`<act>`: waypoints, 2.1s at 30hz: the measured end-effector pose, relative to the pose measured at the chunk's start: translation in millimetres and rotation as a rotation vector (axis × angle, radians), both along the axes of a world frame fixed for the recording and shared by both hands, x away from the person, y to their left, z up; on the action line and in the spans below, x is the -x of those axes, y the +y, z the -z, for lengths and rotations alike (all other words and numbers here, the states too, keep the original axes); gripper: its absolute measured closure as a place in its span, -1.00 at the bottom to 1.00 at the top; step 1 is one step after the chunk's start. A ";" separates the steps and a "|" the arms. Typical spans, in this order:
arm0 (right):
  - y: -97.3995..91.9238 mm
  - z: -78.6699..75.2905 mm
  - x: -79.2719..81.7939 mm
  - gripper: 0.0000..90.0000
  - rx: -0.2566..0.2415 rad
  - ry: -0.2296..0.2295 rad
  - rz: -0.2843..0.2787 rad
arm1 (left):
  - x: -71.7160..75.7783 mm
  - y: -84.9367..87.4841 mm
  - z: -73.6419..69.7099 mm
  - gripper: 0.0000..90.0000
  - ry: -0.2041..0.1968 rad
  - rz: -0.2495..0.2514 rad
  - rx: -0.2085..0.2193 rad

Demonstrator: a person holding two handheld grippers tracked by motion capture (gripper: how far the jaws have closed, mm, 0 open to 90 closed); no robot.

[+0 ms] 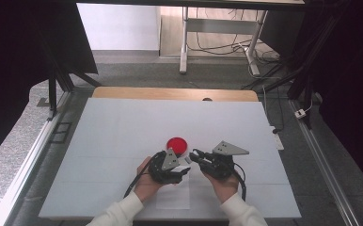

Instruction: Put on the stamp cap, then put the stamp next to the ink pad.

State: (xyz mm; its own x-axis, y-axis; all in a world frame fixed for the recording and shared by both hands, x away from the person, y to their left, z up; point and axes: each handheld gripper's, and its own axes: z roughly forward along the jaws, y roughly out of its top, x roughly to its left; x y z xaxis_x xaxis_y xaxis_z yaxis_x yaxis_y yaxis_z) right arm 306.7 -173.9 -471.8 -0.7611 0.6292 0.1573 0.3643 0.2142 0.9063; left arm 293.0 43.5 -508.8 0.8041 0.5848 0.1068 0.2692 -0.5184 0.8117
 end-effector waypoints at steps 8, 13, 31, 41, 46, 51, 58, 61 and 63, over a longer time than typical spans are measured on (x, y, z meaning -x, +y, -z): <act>-2.7 -1.4 -0.5 0.67 -0.006 -0.007 0.004 | 4.6 15.2 -5.7 -0.16 0.009 -0.005 0.017; -4.3 -1.9 -1.0 0.66 -0.006 -0.011 0.006 | 8.1 27.2 -9.6 -0.19 0.028 -0.006 0.029; -11.5 -4.8 -3.6 0.66 0.008 -0.043 -0.005 | 38.4 97.7 -7.9 -0.19 0.065 -0.088 0.038; -13.2 -5.6 -5.6 0.66 0.017 -0.056 -0.005 | 60.1 151.6 -0.4 -0.19 0.098 -0.200 0.079; -13.3 -5.2 -7.1 0.66 0.019 -0.060 -0.004 | 63.2 157.5 0.7 -0.19 0.097 -0.205 0.072; -14.5 -4.9 -8.6 0.66 0.027 -0.059 -0.002 | 60.9 160.4 2.4 -0.19 0.098 -0.207 0.073; -13.8 -4.1 -10.8 0.66 0.036 -0.065 -0.001 | 59.5 161.5 3.6 -0.19 0.100 -0.202 0.075; -13.3 -3.2 -15.4 0.66 0.040 -0.073 0.003 | 58.7 161.2 4.3 -0.19 0.100 -0.199 0.074; -12.6 -2.7 -20.1 0.66 0.045 -0.073 0.004 | 58.0 160.7 5.2 -0.19 0.101 -0.194 0.067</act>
